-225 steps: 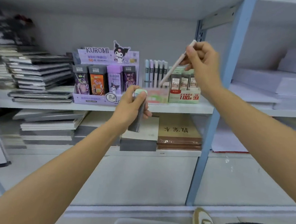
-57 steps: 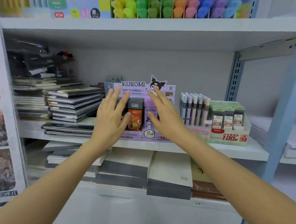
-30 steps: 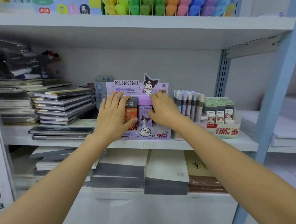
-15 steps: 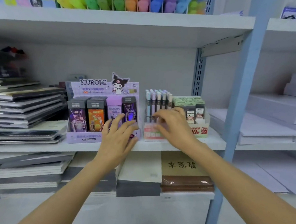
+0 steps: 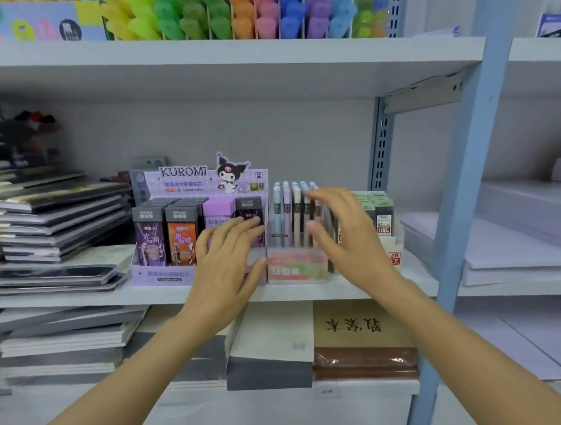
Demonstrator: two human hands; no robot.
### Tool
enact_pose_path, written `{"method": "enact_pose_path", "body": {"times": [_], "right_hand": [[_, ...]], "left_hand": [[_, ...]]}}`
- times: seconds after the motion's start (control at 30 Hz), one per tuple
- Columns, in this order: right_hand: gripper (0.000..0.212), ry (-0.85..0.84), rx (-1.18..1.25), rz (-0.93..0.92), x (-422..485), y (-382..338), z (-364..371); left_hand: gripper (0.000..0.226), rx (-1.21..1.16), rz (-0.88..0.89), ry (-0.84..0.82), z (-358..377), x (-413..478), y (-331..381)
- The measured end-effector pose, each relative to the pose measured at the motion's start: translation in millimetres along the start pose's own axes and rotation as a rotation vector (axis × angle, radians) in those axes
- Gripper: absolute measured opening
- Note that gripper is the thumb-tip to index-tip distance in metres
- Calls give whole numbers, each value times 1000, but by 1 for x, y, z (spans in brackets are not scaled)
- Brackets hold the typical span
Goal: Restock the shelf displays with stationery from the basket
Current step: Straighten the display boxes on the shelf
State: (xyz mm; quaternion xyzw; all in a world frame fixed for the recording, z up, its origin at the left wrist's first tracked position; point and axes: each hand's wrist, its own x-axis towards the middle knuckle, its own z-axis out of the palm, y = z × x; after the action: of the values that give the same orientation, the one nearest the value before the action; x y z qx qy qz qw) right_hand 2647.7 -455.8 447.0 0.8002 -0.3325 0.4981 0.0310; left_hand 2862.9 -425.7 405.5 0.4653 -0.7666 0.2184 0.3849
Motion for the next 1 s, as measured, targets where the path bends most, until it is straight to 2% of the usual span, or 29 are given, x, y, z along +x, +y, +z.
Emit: {"method": "enact_pose_path", "body": {"times": [0.07, 0.1, 0.2, 0.27, 0.37, 0.47, 0.57, 0.67, 0.8, 0.87, 1.0], "right_hand": [[45, 103, 15, 32, 12, 8, -11], [47, 84, 12, 63, 19, 11, -14], [56, -150, -73, 123, 37, 15, -10], [54, -252, -171, 92, 45, 16, -1], [44, -251, -211, 17, 53, 17, -1], [52, -248, -150, 15, 57, 25, -12], [68, -334, -182, 44, 63, 33, -17], [62, -372, -202, 29, 65, 35, -9], [63, -406, -80, 40, 62, 37, -13], [61, -358, 14, 67, 57, 41, -26], [43, -64, -30, 112, 28, 55, -52]], "left_hand": [[51, -107, -13, 51, -4, 21, 5], [52, -160, -37, 50, -5, 33, 7], [59, -237, -79, -35, -3, 66, 7], [60, -207, -54, -134, 2, 82, 6], [53, -189, -61, -224, 9, 94, 7], [46, -153, -31, -194, 8, 101, 2], [50, -79, -28, -150, 8, 112, -1], [60, 3, -52, -158, 16, 115, 4], [72, -92, -67, -163, 16, 109, 5], [75, -62, -34, -97, 14, 101, 10], [73, 112, 149, 15, 25, 72, 40]]}}
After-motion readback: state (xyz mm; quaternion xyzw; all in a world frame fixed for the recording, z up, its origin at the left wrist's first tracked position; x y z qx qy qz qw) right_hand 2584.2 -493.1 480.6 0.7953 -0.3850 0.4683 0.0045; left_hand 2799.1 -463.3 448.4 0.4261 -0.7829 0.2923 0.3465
